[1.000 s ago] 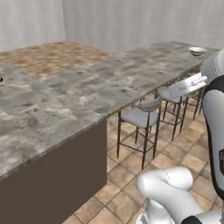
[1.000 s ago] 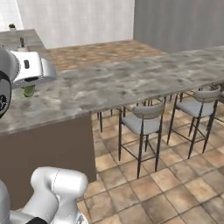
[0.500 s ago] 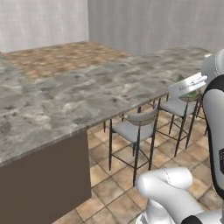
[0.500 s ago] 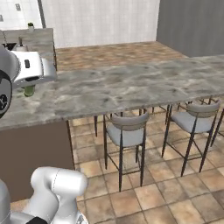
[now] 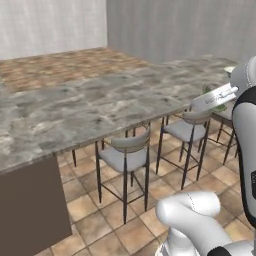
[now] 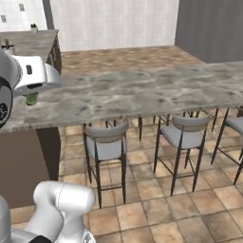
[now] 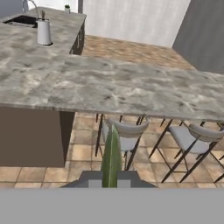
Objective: There is a bowl on the dining counter. Grab a lemon wedge from the fridge and place it in the bowl. Then get the liquor bottle and glass cup from the cabinet and place them next to the bowl.
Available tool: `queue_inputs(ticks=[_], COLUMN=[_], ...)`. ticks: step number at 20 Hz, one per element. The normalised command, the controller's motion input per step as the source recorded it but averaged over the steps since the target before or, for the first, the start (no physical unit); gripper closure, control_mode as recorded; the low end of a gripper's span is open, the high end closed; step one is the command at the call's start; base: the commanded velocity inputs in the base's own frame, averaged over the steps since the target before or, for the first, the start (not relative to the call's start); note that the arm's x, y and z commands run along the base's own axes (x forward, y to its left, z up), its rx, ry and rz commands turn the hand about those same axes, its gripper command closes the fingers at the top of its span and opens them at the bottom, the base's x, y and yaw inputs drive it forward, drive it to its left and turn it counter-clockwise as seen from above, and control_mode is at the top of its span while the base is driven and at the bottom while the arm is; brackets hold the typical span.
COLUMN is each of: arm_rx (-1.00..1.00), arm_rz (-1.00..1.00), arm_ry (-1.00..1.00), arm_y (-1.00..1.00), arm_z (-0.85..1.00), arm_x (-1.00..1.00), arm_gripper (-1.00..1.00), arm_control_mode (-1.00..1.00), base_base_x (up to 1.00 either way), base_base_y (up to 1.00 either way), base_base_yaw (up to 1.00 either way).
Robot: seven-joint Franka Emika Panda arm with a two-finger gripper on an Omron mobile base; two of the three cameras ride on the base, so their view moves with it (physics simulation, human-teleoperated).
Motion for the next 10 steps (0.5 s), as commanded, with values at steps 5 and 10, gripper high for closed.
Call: queue_inputs(ticks=[5, 10], arm_rx=[0.0, 0.0], arm_rz=[0.0, 0.0], arm_ry=[0.0, 0.0], arm_y=[0.0, 0.0], arm_z=[0.0, 0.0], arm_x=[0.0, 0.0], arm_gripper=[1.0, 1.0], arm_control_mode=[1.0, 1.0], base_base_x=[0.0, 0.0], base_base_y=[-1.0, -1.0], base_base_yaw=[0.15, 0.14])
